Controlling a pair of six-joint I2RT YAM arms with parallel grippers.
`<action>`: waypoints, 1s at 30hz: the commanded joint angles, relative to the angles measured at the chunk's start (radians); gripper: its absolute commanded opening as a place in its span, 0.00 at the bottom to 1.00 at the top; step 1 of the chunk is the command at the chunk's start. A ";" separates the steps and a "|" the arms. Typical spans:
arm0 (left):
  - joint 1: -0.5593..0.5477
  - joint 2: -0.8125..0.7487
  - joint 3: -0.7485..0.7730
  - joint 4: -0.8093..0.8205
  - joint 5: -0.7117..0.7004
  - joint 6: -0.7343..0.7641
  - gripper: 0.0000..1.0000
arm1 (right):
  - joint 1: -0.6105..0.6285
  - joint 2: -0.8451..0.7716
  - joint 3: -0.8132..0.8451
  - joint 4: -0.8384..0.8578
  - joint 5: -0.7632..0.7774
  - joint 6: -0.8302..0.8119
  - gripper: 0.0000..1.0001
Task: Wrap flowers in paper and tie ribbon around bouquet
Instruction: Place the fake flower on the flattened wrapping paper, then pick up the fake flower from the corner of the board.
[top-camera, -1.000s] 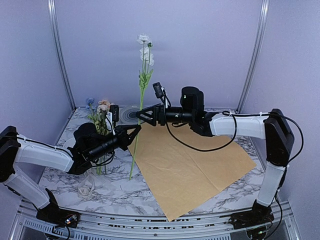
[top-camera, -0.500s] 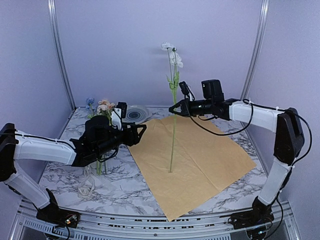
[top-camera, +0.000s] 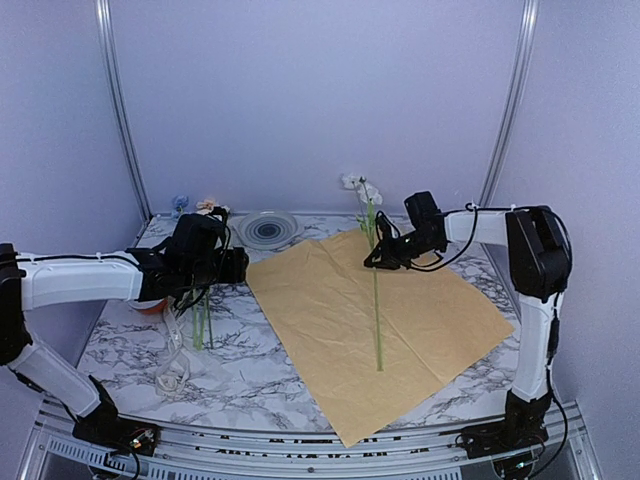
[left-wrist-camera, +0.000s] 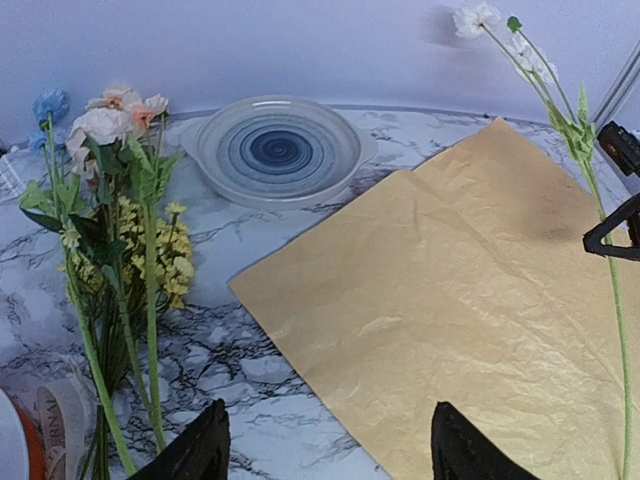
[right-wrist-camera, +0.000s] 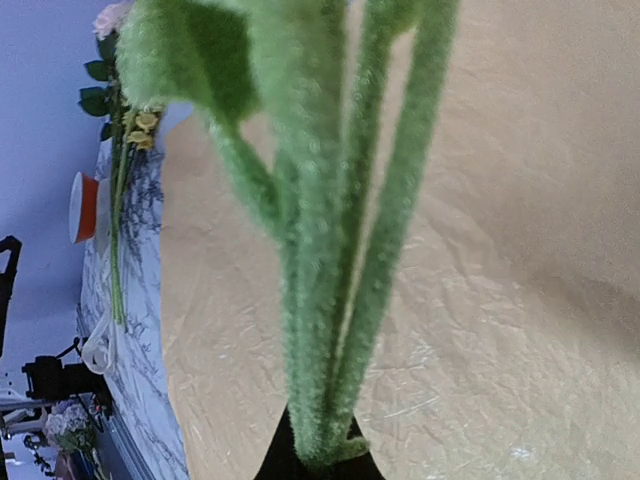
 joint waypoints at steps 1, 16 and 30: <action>0.081 -0.018 -0.018 -0.138 0.007 -0.056 0.69 | -0.018 0.047 0.039 0.004 0.162 0.046 0.08; 0.260 0.133 -0.045 -0.194 -0.002 -0.069 0.71 | 0.006 -0.080 0.007 -0.029 0.560 0.020 0.43; 0.361 0.300 0.057 -0.048 0.193 -0.074 0.55 | 0.069 -0.194 -0.101 -0.026 0.611 -0.037 0.41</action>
